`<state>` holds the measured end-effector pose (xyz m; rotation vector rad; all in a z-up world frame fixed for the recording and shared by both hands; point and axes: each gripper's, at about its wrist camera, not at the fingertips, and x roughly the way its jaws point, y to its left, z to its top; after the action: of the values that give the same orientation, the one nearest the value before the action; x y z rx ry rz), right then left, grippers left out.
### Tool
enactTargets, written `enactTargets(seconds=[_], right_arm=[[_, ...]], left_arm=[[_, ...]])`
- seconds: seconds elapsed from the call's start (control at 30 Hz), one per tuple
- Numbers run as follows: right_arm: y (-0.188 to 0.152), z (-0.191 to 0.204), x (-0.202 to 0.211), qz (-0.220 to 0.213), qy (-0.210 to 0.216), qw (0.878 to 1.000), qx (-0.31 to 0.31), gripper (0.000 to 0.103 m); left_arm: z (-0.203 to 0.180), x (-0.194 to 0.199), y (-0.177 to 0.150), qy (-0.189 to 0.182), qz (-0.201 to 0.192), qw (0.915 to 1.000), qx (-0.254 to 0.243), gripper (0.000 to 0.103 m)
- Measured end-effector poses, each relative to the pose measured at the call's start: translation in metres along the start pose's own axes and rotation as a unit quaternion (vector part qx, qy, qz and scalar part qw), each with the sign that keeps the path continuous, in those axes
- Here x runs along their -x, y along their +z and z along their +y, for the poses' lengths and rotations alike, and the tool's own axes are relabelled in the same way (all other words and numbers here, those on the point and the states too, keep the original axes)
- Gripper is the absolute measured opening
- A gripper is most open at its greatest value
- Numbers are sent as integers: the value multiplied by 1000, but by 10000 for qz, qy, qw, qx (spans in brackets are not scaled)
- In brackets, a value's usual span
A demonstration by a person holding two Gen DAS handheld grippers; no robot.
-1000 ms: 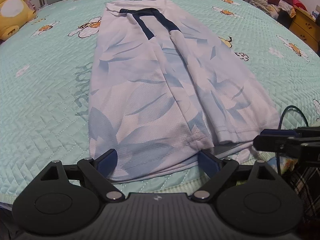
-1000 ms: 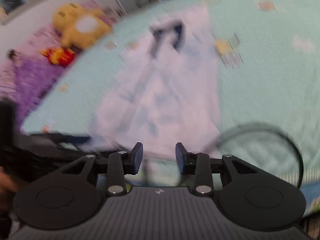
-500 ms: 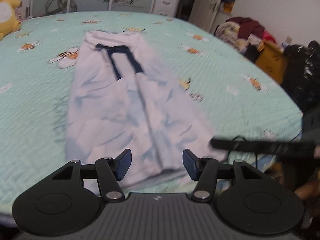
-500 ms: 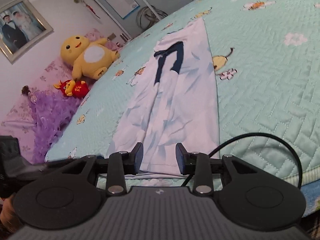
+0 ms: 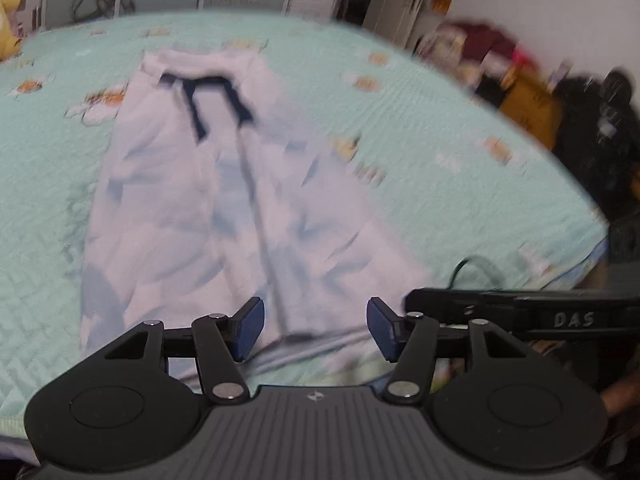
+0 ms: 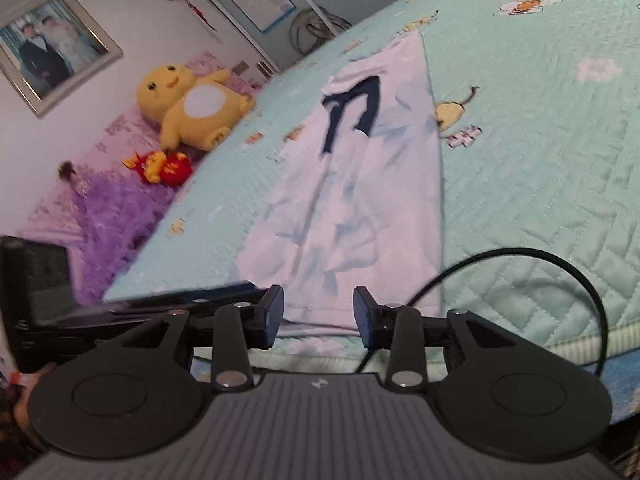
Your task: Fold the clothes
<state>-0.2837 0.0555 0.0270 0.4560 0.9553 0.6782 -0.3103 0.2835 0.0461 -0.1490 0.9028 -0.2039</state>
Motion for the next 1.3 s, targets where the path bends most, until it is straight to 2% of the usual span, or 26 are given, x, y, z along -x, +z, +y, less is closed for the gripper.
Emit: enactTargets(seconds=[0.07, 0.2, 0.33, 0.43, 0.5, 0.57, 0.6, 0.67, 0.7, 0.73, 0.77, 0.8, 0.9, 0.97, 1.0, 1.07, 1.13, 1.2, 1.3], right_arm=[[0, 0, 1, 56, -26, 10000, 21, 40], [-3, 6, 17, 64, 34, 9995, 315, 40], [5, 13, 51, -117, 125, 9985, 525, 40], [18, 19, 86, -465, 301, 9966, 604, 40], [27, 26, 119, -923, 798, 9899, 727, 42], [38, 27, 154, -1448, 1671, 9734, 600, 50], [43, 25, 170, -1718, 2186, 9595, 451, 52], [51, 17, 194, -2183, 3067, 9263, 143, 64], [52, 18, 198, -2336, 2832, 9298, 266, 64], [52, 20, 199, -2465, 2373, 9384, 478, 64], [51, 23, 201, -2587, 1908, 9444, 690, 64], [51, 25, 203, -2702, 1437, 9478, 899, 65], [36, 27, 179, -2496, 552, 9585, 1262, 65], [25, 28, 162, -2310, -4, 9616, 1480, 65], [20, 30, 153, -2234, -179, 9609, 1629, 65], [9, 42, 137, -2163, -632, 9493, 2190, 65], [1, 54, 123, -2125, -1051, 9298, 2817, 65], [-5, 61, 114, -2110, -1263, 9146, 3210, 65], [-7, 64, 109, -2077, -1374, 9067, 3404, 64]], left_arm=[[6, -2, -5, 19, -66, 10000, 62, 60], [11, 8, -3, -196, -90, 9995, 237, 60], [16, 39, -3, -637, -409, 9960, 470, 60], [15, 68, -5, -646, -826, 9941, 290, 60], [17, 90, -3, -562, -1177, 9911, 260, 60], [25, 118, 2, -604, -1698, 9825, 461, 60], [29, 135, 6, -672, -2019, 9752, 606, 60], [38, 169, 12, -967, -2699, 9543, 844, 64], [41, 183, 15, -1046, -2945, 9456, 900, 67], [44, 195, 17, -1093, -3155, 9380, 934, 75], [44, 202, 19, -926, -3257, 9366, 902, 82], [44, 207, 20, -676, -3316, 9372, 844, 85], [43, 198, 18, 660, -3050, 9487, 502, 87], [49, 179, 13, 1457, -2608, 9534, 412, 87], [52, 169, 9, 1702, -2430, 9542, 378, 87], [59, 151, 0, 2034, -2134, 9551, 298, 87], [62, 135, -7, 2232, -1899, 9560, 131, 87], [64, 122, -13, 2404, -1718, 9553, -93, 87], [66, 114, -25, 2472, -1628, 9543, -417, 87]])
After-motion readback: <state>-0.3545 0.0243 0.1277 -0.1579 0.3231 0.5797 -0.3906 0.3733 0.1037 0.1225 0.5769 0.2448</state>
